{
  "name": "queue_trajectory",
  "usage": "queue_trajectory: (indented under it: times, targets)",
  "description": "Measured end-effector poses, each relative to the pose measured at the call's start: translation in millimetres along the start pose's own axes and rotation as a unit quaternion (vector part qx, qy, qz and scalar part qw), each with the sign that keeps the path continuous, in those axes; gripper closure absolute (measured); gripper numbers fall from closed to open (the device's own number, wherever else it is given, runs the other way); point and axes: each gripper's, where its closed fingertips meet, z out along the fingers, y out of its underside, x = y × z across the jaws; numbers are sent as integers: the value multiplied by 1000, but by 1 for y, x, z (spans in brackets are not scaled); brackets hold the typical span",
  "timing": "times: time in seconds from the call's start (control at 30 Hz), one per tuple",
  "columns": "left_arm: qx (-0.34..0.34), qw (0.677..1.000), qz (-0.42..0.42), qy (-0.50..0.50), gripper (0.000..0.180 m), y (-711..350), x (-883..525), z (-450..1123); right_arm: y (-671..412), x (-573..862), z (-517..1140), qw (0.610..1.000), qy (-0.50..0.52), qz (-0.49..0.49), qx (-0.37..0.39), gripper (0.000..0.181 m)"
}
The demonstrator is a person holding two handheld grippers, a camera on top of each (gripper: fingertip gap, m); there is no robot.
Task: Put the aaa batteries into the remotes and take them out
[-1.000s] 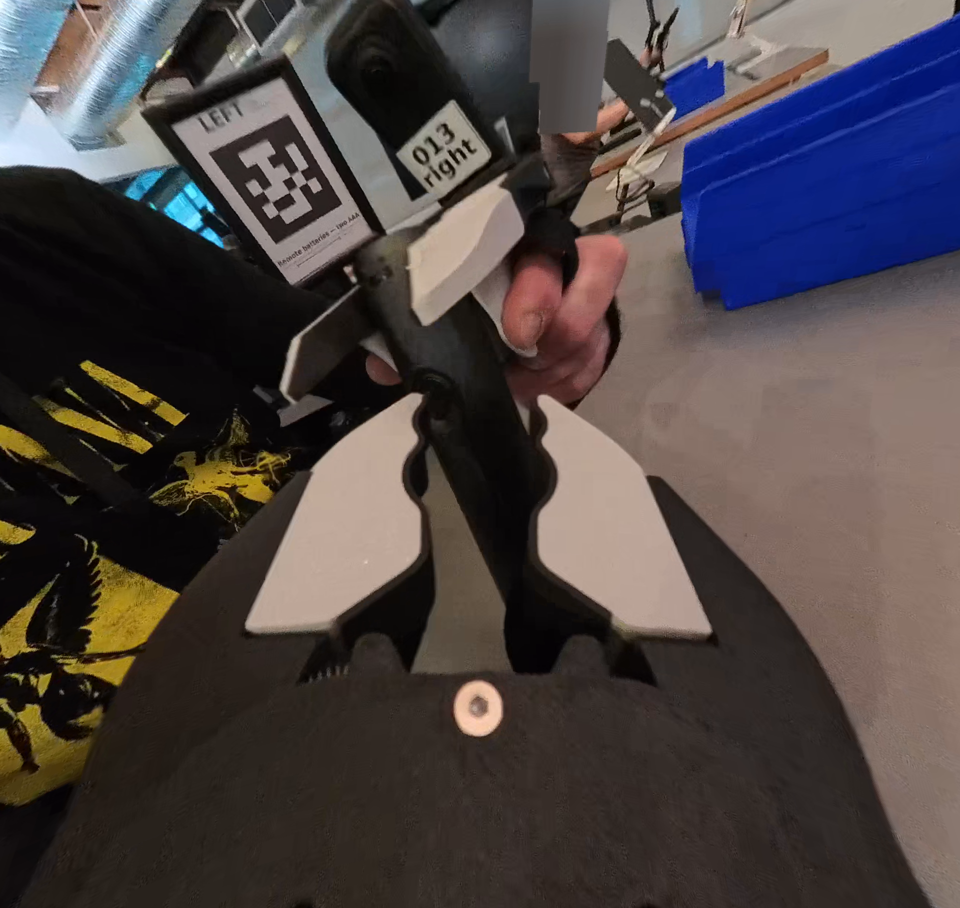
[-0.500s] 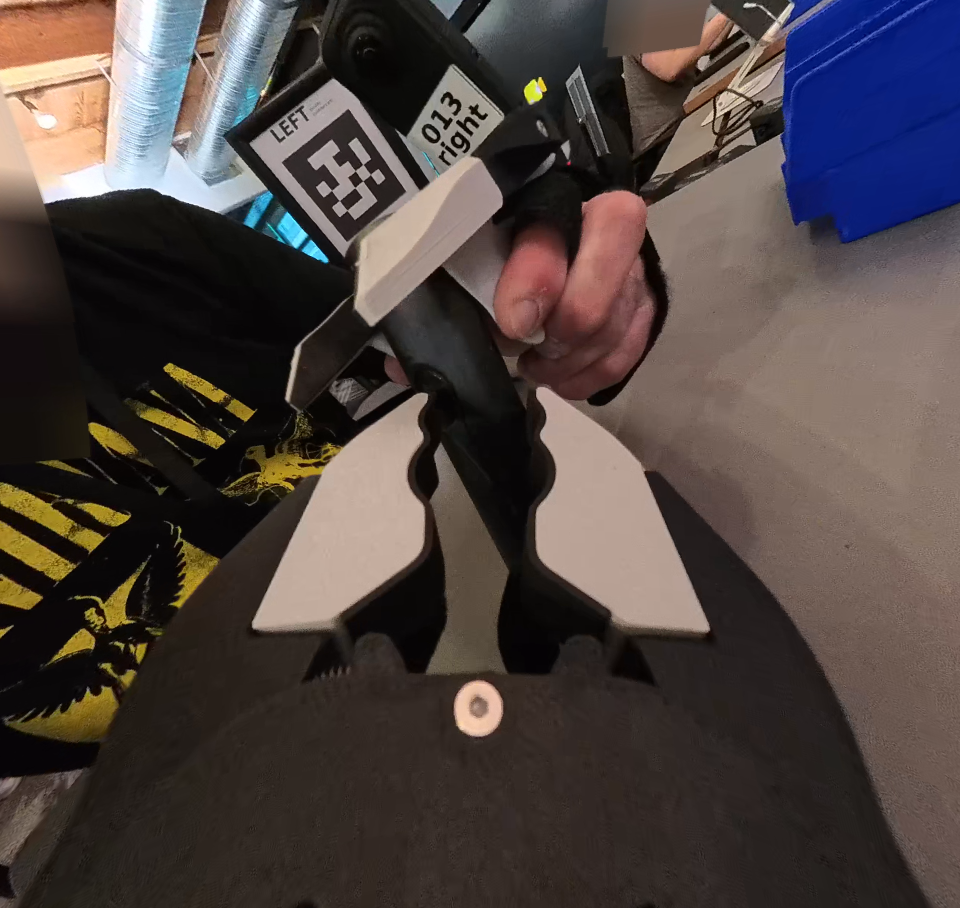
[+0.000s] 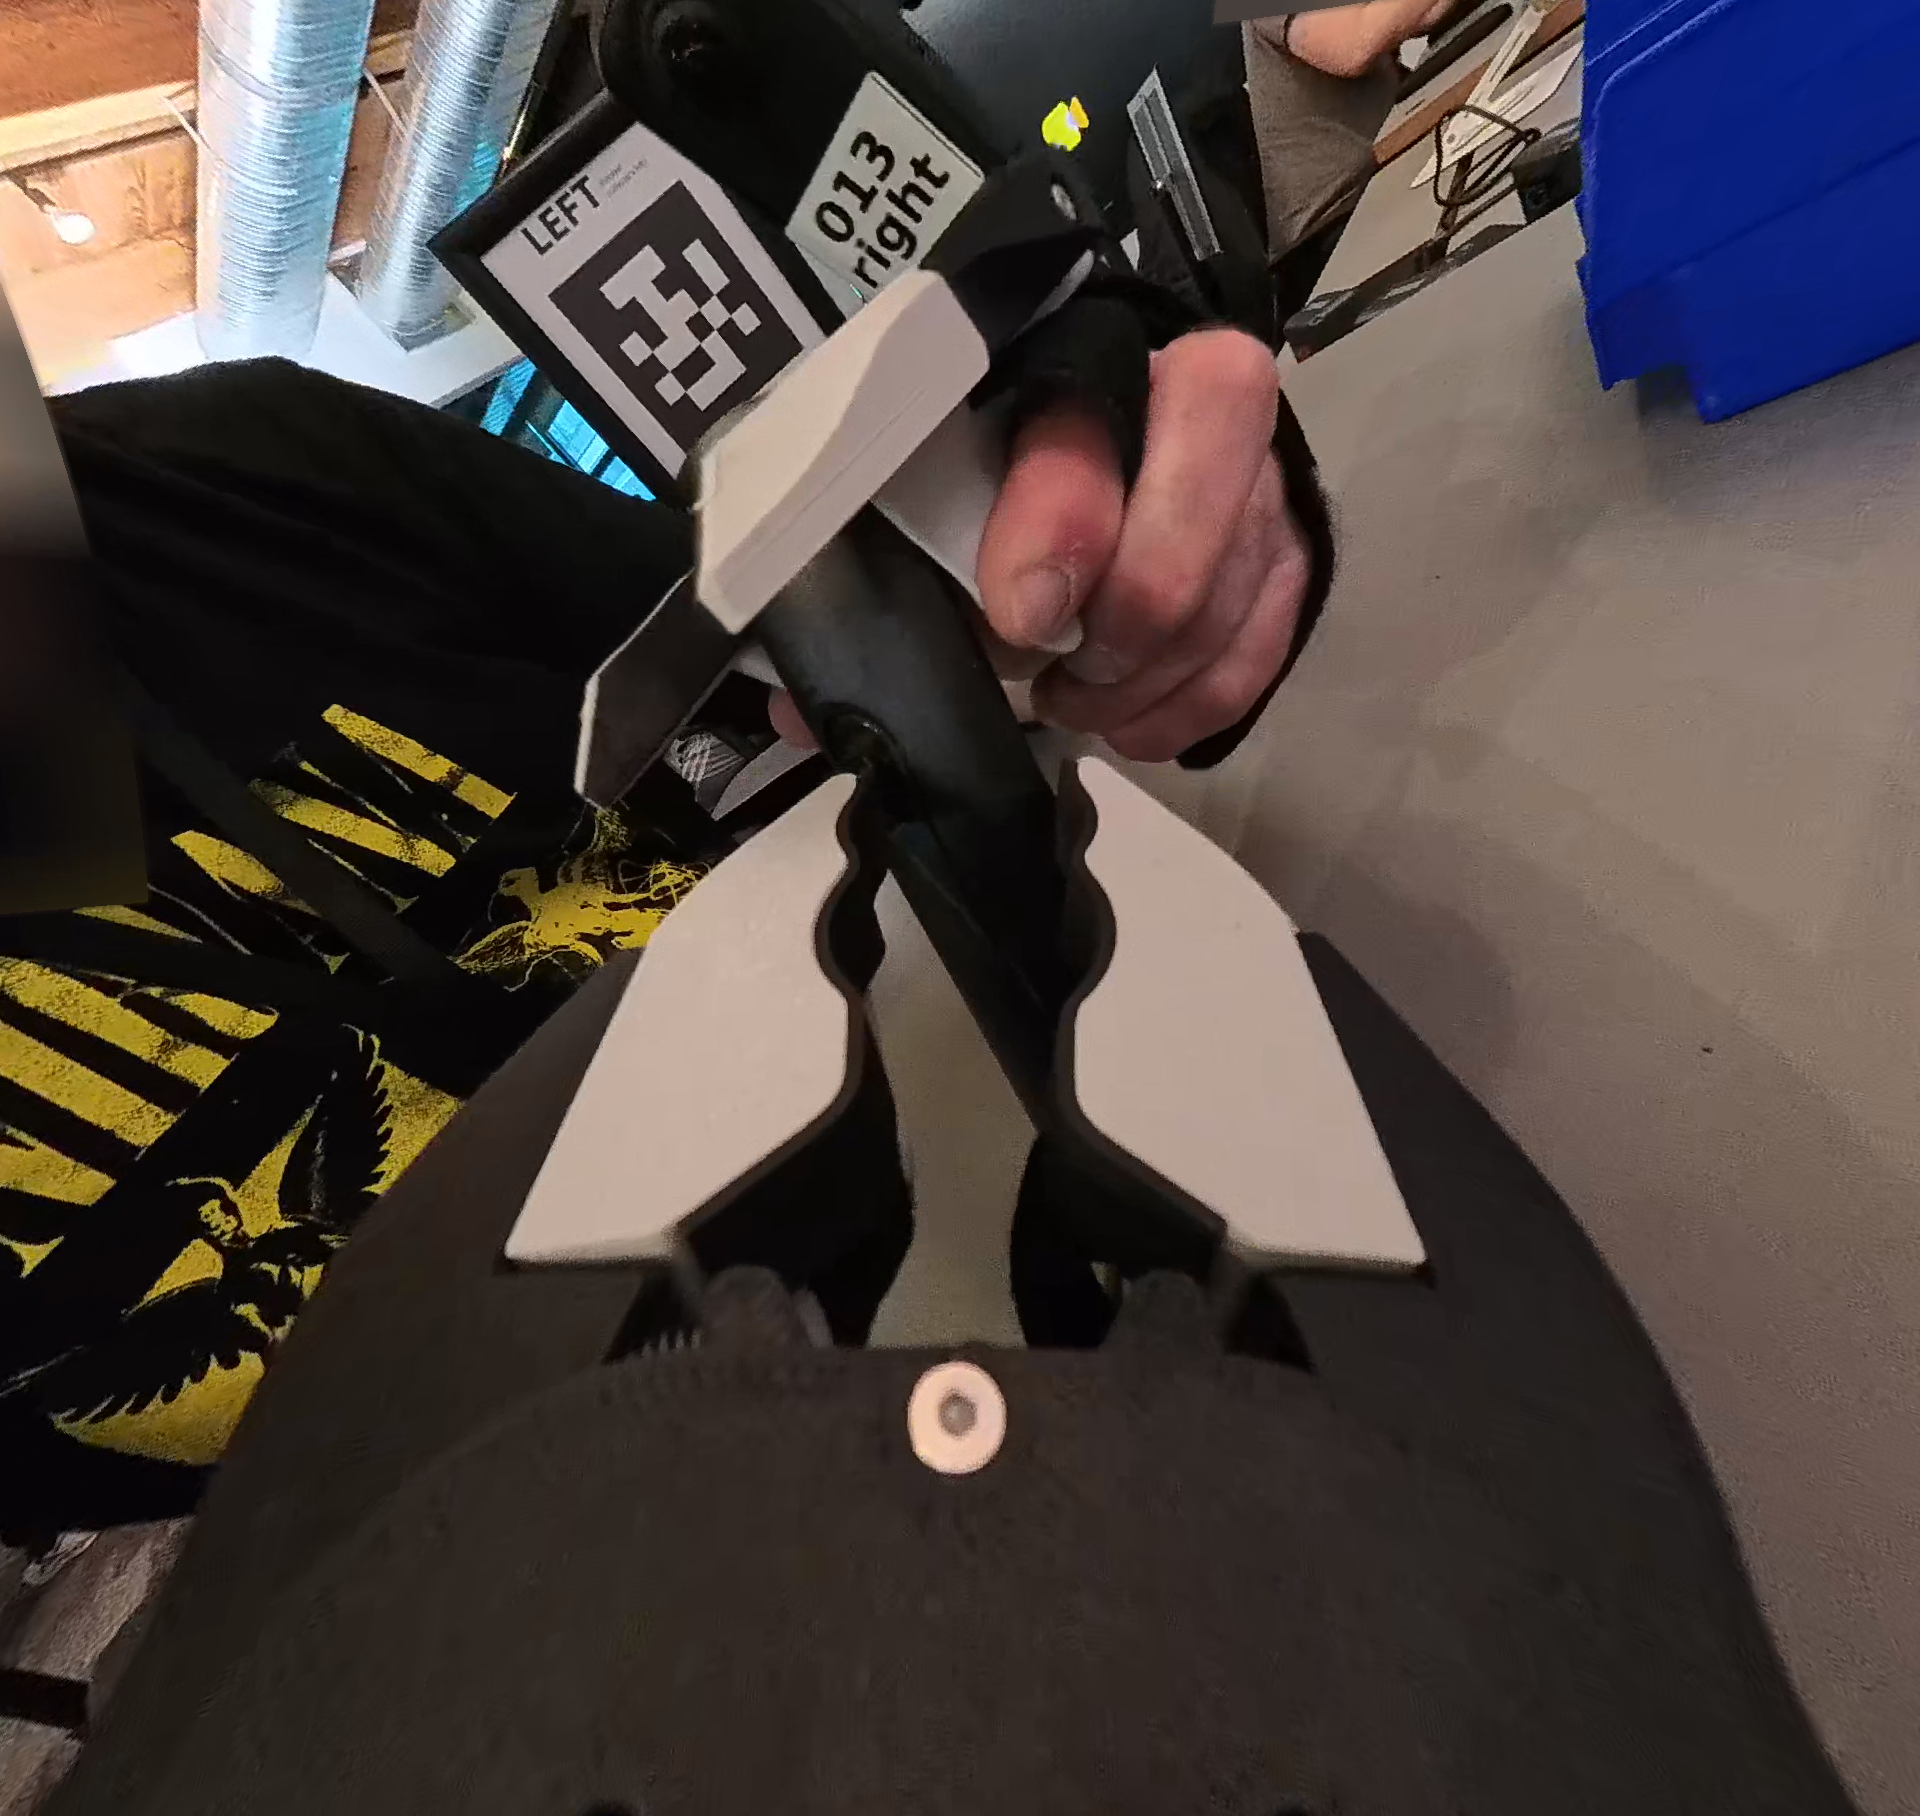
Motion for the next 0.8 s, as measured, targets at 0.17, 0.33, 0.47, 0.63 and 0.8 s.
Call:
queue_trajectory:
  times: [0.17,0.33,0.47,0.63,0.8]
  targets:
    - [0,1000,3,3,121,2,-1,-4,-1,3,1,998,41,-47,-12,146]
    - [-10,1000,18,3,121,2,1,-1,-4,0,0,996,72,-53,-21,145]
    - [-12,1000,15,1,121,3,0,0,-4,0,-1,996,82,-30,-22,145]
    - [-8,1000,3,-4,122,4,-3,-4,-2,3,0,998,64,-9,-8,146]
    - [-5,1000,-6,-2,122,7,-6,-8,-1,8,0,999,35,7,13,146]
